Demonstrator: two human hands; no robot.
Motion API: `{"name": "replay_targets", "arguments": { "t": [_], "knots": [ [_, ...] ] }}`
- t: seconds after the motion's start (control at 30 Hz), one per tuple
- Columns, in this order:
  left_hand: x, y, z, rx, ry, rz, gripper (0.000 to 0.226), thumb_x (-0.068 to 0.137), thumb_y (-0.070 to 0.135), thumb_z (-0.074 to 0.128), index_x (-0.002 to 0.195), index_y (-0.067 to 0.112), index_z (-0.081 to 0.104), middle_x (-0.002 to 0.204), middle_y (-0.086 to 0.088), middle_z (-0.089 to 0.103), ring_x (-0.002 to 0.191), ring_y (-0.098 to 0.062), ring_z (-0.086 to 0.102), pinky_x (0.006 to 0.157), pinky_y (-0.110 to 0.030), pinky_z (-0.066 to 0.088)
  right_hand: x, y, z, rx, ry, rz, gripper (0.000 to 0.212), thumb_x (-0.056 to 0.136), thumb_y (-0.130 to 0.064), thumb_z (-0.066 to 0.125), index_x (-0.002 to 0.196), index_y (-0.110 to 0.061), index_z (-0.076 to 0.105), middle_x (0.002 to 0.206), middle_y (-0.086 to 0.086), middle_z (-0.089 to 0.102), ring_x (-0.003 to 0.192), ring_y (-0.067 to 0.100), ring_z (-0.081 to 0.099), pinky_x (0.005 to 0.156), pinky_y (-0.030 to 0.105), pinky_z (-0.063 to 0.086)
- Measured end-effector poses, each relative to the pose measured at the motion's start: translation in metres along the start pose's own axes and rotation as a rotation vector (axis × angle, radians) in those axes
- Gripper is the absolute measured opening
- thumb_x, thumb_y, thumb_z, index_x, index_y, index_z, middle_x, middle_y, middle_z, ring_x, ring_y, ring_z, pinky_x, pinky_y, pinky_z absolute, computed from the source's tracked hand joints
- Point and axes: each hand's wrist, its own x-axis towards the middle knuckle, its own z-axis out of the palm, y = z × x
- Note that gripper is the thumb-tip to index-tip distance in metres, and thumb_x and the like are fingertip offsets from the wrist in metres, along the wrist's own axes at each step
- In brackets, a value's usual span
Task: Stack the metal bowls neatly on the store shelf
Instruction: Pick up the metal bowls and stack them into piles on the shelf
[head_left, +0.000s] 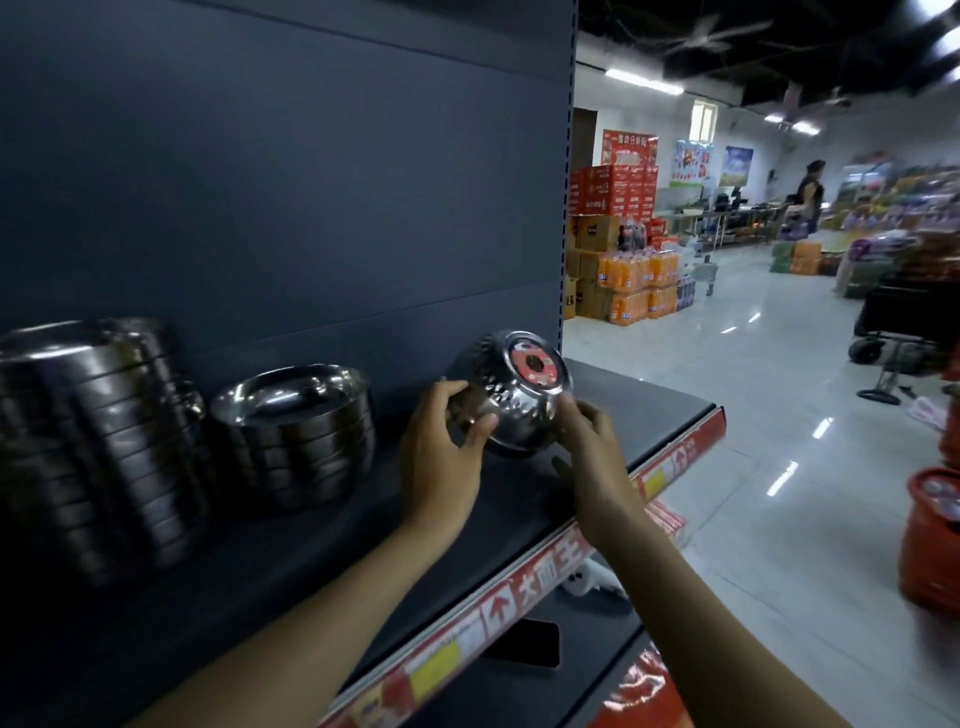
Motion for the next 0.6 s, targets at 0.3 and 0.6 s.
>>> {"name": "replay_targets", "arguments": {
  "t": [0.3, 0.6],
  "knots": [
    [-0.029, 0.009, -0.055, 0.159, -0.075, 0.144, 0.07, 0.086, 0.025, 0.074, 0.148, 0.024, 0.041, 0.14, 0.006, 0.051, 0.128, -0.001, 0.042, 0.098, 0.0, 0.024, -0.036, 0.002, 0.006, -0.087, -0.13, -0.076, 0.072, 0.09, -0.039, 0.069, 0.148, -0.032, 0.027, 0.135, 0.001, 0.055, 0.114, 0.007, 0.055, 0.094, 0.029, 0.042],
    [-0.045, -0.005, -0.066, 0.198, -0.089, 0.225, 0.068, 0.086, 0.031, 0.073, 0.146, 0.014, 0.045, 0.145, -0.003, 0.051, 0.135, -0.014, 0.045, 0.11, -0.031, 0.042, -0.046, 0.023, 0.016, -0.316, -0.148, -0.287, 0.11, 0.08, -0.003, 0.077, 0.151, -0.046, 0.004, 0.136, -0.007, 0.053, 0.114, 0.008, 0.064, 0.095, 0.035, 0.056]
  ]
}}
